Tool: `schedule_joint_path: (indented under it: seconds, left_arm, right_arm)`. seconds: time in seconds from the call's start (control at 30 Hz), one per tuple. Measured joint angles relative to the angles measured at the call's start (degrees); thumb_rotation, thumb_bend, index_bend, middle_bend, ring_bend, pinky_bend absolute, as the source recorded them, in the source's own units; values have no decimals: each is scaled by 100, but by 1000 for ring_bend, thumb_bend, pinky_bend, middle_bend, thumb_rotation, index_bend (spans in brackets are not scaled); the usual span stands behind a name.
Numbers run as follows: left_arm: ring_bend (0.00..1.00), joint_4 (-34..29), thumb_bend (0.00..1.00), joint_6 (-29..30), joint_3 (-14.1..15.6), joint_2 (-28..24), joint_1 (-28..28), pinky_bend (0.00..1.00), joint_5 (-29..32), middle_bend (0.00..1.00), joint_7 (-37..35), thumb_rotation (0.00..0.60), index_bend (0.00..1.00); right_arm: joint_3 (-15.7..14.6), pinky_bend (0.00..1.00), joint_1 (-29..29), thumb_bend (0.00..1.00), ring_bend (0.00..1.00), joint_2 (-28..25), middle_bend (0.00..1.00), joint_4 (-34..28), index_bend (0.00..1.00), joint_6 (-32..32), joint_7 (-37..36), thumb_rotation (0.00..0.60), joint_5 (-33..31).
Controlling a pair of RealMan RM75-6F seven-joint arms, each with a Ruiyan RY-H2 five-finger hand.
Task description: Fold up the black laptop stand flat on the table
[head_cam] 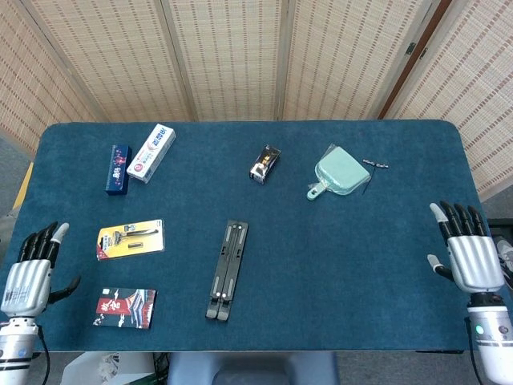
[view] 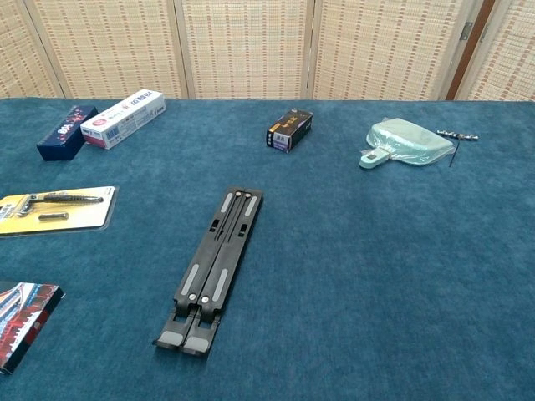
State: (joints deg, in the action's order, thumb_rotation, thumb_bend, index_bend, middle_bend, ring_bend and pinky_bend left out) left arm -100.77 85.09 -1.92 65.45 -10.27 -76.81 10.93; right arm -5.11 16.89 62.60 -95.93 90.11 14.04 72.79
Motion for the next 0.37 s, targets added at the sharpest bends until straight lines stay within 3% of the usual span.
schedule_joint_path:
  seconds: [0.37]
  left_arm:
    - [0,-293,237,270,161,-146,338,0,-291,0,126,600,0]
  right_arm:
    - [104,13,-612,169,0,1,92,-81,0,319,-108,600,389]
